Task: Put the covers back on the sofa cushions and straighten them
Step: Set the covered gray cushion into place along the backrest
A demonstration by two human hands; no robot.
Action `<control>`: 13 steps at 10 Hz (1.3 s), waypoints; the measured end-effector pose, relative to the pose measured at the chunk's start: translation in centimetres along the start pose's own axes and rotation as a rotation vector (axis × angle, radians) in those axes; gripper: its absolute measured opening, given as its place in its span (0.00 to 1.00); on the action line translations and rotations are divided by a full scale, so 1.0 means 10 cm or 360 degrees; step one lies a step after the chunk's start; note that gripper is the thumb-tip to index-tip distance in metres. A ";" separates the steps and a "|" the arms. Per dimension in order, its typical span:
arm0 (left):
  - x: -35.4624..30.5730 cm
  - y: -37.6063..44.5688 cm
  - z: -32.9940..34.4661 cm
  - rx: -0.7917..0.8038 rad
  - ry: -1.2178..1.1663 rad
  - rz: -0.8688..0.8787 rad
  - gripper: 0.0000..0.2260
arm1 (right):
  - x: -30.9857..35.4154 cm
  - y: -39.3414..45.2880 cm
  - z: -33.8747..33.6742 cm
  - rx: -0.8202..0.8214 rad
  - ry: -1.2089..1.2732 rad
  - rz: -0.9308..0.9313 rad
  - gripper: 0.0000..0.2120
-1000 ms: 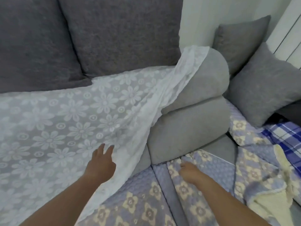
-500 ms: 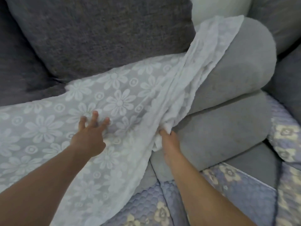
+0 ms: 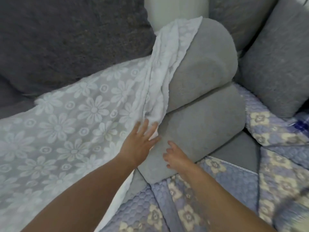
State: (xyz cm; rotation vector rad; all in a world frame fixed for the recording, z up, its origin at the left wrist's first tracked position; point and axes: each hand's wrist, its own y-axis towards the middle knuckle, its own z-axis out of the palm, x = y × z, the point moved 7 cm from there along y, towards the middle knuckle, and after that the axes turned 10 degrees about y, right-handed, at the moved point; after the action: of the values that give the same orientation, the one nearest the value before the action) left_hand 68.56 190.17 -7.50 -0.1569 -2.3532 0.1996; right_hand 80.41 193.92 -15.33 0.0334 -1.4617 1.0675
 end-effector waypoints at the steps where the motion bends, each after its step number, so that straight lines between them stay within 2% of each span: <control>1: 0.32 0.07 0.40 0.0601 0.0401 -0.0132 0.24 | -0.05 0.04 -0.20 -0.0085 -0.0040 -0.0071 0.31; 2: 0.64 -0.30 0.47 0.1036 0.0691 -0.0068 0.21 | -0.08 0.13 -0.43 -0.0194 -0.0126 -0.0089 0.29; 3: 1.21 -0.69 0.32 0.0886 0.0997 -0.0312 0.22 | -0.11 0.13 -0.42 -0.0212 -0.0174 -0.0079 0.28; 4: 1.49 -0.83 0.29 0.0895 0.0713 -0.0623 0.21 | -0.11 0.20 -0.35 -0.0191 -0.0198 -0.0075 0.28; 5: 1.41 -0.68 0.31 0.0747 0.0343 -0.0628 0.25 | -0.15 0.21 -0.36 -0.0194 -0.0233 -0.0037 0.27; 6: 1.25 -0.73 0.37 0.0816 0.0265 -0.0658 0.28 | -0.31 0.10 -0.55 -0.0256 -0.0324 0.0005 0.25; 7: 1.37 -0.97 0.28 0.0855 0.0568 -0.0658 0.23 | -0.45 -0.11 -0.84 -0.0381 -0.0288 0.0068 0.23; 8: 1.67 -1.25 0.04 0.0631 0.0639 -0.0618 0.12 | -0.55 -0.22 -1.09 -0.0485 -0.0351 0.0139 0.24; 9: 2.28 -1.56 -0.18 0.0682 0.0953 -0.0854 0.15 | -0.56 -0.27 -1.08 -0.0425 -0.0414 0.0172 0.27; 10: 3.03 -1.86 0.08 0.1032 0.0729 -0.1337 0.25 | -0.27 -0.38 -0.86 -0.0456 -0.0455 0.0081 0.24; 11: 2.88 -1.82 0.74 0.1337 -0.0618 -0.1432 0.32 | -0.17 -0.41 -0.70 -0.0461 -0.0501 -0.0015 0.16; 12: 2.74 -1.78 0.85 0.0709 -0.1200 -0.1795 0.28 | -0.18 -0.57 -0.54 -0.0433 -0.0505 -0.0032 0.06; 13: 2.83 -2.00 0.83 0.0121 -0.1752 -0.2187 0.20 | -0.27 -0.85 -0.62 -0.0461 -0.0410 0.0010 0.05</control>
State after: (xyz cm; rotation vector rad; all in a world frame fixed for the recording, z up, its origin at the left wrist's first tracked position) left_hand 41.62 174.62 9.88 1.9735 -2.8014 -0.4098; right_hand 90.86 191.32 -13.77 -0.0413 -1.8391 0.8700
